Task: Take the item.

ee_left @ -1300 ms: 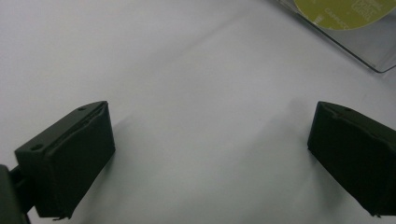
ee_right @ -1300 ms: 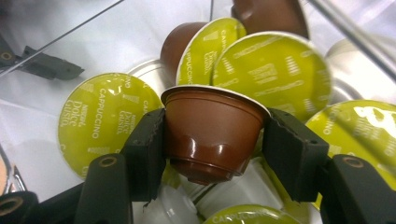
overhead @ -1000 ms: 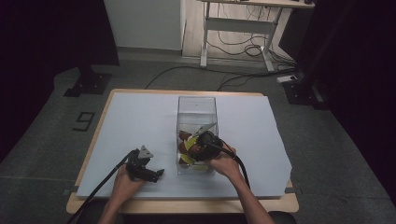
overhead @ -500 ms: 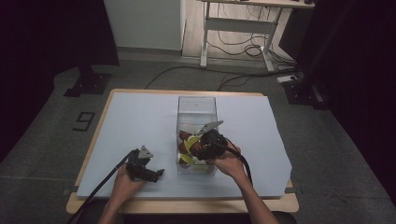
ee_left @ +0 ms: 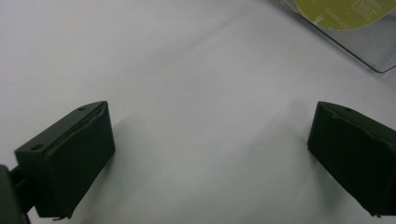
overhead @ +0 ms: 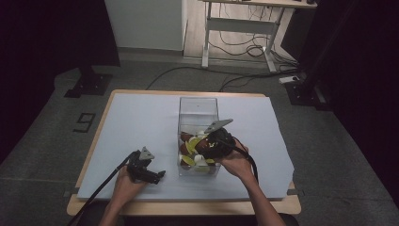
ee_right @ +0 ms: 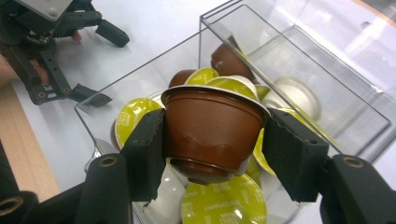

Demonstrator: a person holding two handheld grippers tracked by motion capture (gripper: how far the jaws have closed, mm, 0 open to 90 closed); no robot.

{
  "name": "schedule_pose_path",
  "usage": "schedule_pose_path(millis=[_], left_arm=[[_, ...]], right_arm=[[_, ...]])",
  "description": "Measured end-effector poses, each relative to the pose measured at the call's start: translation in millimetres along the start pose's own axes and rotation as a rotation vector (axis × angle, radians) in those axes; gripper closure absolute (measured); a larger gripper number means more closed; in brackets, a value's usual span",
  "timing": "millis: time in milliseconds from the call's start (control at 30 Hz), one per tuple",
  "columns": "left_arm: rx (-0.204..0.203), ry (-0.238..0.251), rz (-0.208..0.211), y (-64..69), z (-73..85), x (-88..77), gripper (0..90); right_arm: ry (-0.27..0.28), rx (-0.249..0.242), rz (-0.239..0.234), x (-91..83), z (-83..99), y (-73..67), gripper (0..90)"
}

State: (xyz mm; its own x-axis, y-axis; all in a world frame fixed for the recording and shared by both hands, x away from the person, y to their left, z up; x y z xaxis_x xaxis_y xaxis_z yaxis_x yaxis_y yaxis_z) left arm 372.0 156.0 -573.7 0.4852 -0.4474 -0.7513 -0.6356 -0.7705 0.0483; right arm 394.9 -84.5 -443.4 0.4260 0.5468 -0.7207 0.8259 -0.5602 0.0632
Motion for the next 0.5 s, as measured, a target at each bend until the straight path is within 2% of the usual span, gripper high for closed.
schedule_pose_path(millis=[500], left_arm=[[-0.001, 0.000, 0.001, 0.0, 0.0, 0.0, 0.0]], right_arm=[[0.012, 0.031, 0.054, -20.8, 8.0, 17.9, 41.2]])
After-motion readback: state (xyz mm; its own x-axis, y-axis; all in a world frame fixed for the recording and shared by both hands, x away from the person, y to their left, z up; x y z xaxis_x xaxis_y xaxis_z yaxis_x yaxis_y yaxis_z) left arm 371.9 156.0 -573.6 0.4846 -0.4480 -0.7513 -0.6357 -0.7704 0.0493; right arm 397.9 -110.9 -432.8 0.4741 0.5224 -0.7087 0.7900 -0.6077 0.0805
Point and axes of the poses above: each handheld gripper's, and its own axes: x roughly forward along the jaws, z roughly out of its underside, y roughly to its right, the point moved 6 cm from there along x, roughly forward along the jaws, and after that the axes turned 4 degrees about -x, right-handed, at the moved point
